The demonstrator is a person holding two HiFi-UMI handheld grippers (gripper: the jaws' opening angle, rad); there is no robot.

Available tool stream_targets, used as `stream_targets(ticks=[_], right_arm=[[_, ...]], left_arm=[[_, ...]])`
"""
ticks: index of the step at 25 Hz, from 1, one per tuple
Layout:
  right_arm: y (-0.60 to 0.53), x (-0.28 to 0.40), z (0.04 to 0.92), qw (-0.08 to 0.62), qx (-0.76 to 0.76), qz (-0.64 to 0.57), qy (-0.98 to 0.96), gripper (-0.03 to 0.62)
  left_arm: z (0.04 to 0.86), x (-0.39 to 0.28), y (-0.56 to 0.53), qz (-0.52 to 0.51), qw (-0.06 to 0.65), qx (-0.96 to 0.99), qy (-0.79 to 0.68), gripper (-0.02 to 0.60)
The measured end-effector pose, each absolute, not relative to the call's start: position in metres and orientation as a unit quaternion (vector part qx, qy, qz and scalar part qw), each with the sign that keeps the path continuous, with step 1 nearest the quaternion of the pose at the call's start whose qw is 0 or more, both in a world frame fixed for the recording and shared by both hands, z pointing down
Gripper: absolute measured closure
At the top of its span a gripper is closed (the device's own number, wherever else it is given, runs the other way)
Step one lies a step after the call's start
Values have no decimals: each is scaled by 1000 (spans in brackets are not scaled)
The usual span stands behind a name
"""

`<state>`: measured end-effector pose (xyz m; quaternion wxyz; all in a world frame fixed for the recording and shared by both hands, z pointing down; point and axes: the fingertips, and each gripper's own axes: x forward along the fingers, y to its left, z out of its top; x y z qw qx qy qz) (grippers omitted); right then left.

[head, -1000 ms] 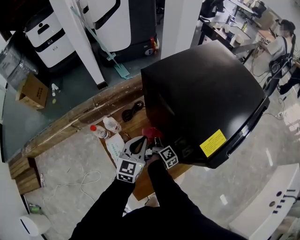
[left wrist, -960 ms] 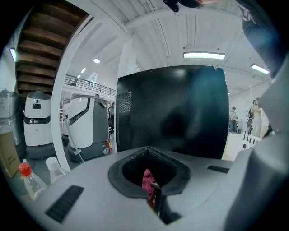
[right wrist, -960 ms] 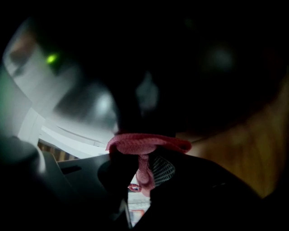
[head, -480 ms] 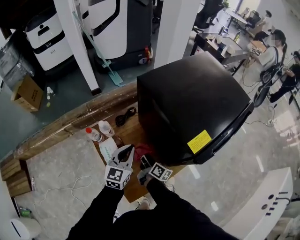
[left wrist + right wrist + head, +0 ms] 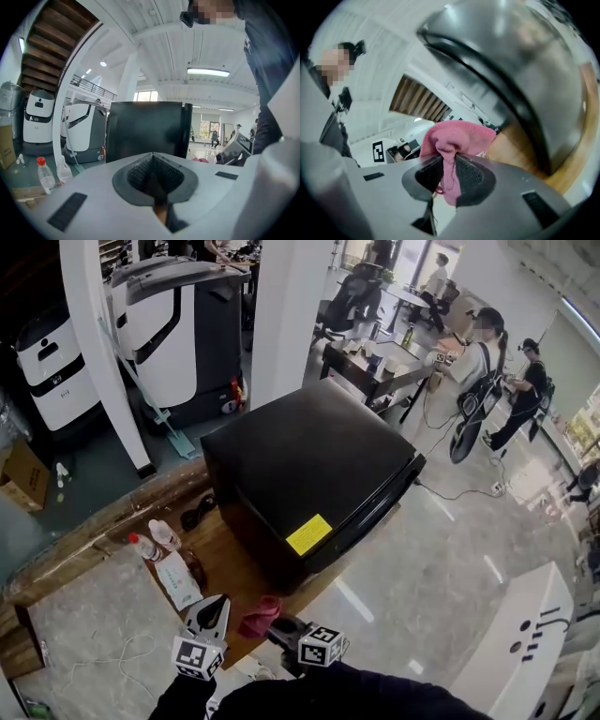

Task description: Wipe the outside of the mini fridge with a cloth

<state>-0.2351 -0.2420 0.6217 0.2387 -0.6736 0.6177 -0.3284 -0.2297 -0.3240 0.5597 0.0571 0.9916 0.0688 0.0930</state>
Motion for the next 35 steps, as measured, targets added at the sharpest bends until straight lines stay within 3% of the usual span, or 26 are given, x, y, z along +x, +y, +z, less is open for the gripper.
stream_targets(ticks=[10, 18, 26, 35], right_arm=[[-87, -143, 545, 62, -682, -177, 707, 526], [-55, -79, 503, -37, -666, -73, 742, 526], [-105, -86, 497, -86, -660, -37, 745, 523], [-106, -78, 494, -78, -677, -34, 731, 528]], left_arm=[[503, -174, -151, 41, 68, 997, -7, 577], [482, -135, -83, 15, 69, 990, -119, 577], [475, -135, -72, 17, 45, 982, -182, 577], [473, -130, -75, 20, 42, 981, -190, 577]])
